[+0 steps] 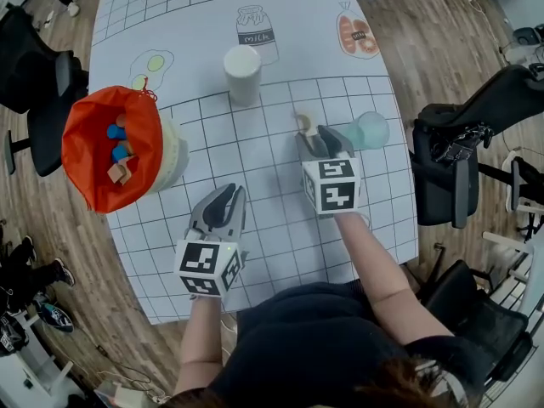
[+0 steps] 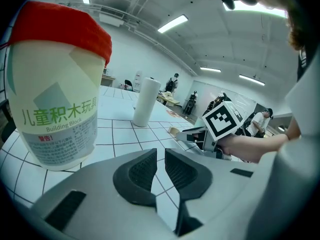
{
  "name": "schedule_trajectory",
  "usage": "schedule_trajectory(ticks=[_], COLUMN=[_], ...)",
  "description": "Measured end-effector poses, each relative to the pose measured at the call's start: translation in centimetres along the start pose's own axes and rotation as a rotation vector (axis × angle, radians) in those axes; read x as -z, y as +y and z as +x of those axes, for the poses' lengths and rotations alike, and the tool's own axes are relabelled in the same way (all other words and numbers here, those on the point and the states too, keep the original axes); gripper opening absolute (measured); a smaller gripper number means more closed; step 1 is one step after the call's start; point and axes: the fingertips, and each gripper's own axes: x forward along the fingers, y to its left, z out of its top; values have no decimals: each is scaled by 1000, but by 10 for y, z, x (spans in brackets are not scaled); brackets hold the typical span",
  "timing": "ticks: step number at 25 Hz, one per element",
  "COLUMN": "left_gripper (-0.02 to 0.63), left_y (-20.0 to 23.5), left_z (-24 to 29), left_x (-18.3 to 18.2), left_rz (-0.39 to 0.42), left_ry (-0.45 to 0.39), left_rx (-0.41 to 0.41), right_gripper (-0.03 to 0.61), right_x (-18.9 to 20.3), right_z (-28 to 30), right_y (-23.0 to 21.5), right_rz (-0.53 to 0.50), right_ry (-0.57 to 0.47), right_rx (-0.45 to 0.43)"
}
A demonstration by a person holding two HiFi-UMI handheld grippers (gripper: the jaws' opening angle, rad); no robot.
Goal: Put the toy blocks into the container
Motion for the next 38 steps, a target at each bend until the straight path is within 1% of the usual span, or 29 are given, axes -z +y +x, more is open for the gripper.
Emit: schedule_trajectory(ticks=[4,8,12,16,20,25,30,35,38], left_gripper=[67,66,64,63,61,61,57,58,58], left_y=[3,4,4,4,5,16,29,39,43], left_z=[2,1,-3,-12,-27,-53,-88,-121,-141], left_x=[1,2,1,1,-3,-12,-23,-26,-28], left_rz=[-7,-12,-15,-16,-35,-41,-55,-54,-48], left_ry=[3,-3,-11,-26,-62,-118,-191,-228,-249], left_rx=[-1,-6,-15,-34,-61,-130,-214,-272,-306], right_gripper=[186,160,158,158,158,158,158,158,158], right_x=[2,4,1,-9,-25,-52,-77,-99,-113], right_z=[7,9,4,-8,-29,-58,-87,-115,-129], right_y=[-2,-2,1,10,25,52,95,138,163], right_rz=[-2,-10,-22,-39,-59,-96,-156,-210,-214], right_ry=[16,30,25,-2,-45,-117,-171,-215,-238], right_rx=[7,9,-12,-49,-103,-179,-292,-395,-465])
